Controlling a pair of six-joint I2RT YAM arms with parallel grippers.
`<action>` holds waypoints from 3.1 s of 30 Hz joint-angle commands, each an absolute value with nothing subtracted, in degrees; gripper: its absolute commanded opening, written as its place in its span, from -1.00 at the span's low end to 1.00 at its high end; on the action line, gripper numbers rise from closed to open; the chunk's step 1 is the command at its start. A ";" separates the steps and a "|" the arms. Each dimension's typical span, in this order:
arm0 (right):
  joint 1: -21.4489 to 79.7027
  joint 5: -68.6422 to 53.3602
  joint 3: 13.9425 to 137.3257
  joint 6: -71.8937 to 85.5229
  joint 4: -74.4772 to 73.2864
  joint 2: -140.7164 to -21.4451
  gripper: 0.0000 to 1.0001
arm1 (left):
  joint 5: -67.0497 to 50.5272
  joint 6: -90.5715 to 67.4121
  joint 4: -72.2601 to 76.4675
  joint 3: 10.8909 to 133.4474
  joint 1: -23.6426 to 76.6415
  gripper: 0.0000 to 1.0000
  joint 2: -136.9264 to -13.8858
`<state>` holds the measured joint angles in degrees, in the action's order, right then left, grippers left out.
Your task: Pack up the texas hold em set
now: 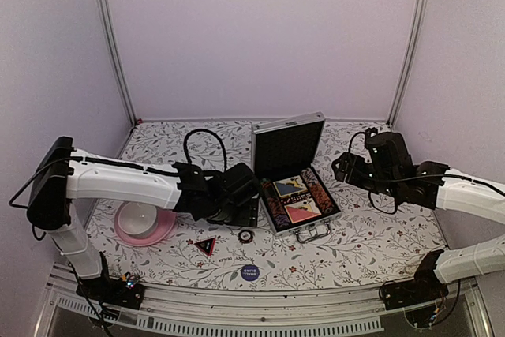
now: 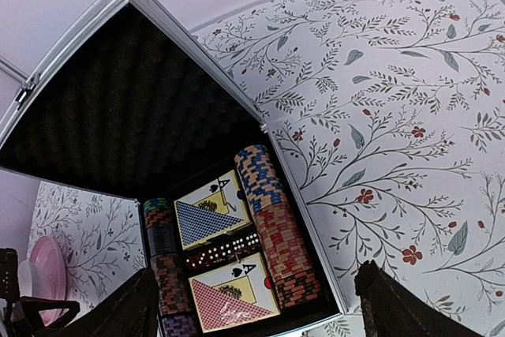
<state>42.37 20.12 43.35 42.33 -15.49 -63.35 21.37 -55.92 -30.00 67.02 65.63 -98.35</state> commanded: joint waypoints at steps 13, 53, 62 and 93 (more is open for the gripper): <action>41.87 16.18 37.96 40.95 -8.91 -61.96 0.75 | 18.78 -55.85 -38.56 75.43 68.20 0.49 -109.80; 40.18 13.73 34.70 43.57 -6.95 -62.15 0.75 | 16.36 -52.30 -40.25 77.71 68.72 0.05 -116.64; 39.86 13.55 33.44 43.98 -6.86 -60.84 0.75 | 15.55 -52.52 -40.25 76.94 68.71 -0.03 -117.86; 35.14 -1.28 36.43 45.46 -1.85 -62.89 0.73 | 18.03 -34.41 -22.85 69.47 67.53 -0.84 -103.86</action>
<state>37.65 5.54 38.17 44.05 -2.94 -64.97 18.96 -42.15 -29.80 70.32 68.10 -106.65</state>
